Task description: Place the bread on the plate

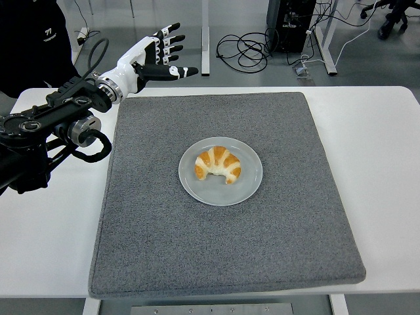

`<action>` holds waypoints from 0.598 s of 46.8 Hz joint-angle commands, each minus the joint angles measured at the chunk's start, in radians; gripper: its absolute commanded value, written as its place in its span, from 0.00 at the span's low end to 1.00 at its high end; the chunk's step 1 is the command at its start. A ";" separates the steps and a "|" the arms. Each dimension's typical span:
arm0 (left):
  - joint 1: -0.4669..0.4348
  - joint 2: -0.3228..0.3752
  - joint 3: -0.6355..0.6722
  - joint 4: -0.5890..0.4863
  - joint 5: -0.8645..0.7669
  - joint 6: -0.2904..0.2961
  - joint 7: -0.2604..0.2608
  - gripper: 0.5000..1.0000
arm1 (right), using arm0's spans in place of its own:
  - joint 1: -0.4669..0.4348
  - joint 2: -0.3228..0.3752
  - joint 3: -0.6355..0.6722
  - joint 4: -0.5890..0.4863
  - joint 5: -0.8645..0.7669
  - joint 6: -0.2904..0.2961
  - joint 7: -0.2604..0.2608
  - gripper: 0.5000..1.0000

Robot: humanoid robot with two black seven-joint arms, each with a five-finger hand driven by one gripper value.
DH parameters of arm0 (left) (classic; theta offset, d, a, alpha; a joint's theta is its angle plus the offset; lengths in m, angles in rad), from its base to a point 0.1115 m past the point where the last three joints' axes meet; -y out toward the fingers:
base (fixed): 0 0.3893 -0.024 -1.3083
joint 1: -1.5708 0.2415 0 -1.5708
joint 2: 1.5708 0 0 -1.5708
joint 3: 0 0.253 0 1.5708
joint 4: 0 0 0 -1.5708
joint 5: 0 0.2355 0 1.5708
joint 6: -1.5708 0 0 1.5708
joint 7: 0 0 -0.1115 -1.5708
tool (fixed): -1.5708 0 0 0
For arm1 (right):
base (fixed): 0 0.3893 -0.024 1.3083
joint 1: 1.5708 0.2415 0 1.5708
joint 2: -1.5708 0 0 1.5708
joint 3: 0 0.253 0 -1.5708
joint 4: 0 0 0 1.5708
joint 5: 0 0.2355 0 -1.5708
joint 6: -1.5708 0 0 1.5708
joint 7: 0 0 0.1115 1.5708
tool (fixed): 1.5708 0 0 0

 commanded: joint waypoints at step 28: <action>0.211 -0.011 -0.259 0.120 -0.116 -0.255 0.014 0.94 | 0.000 0.000 0.000 0.000 0.000 0.001 0.000 1.00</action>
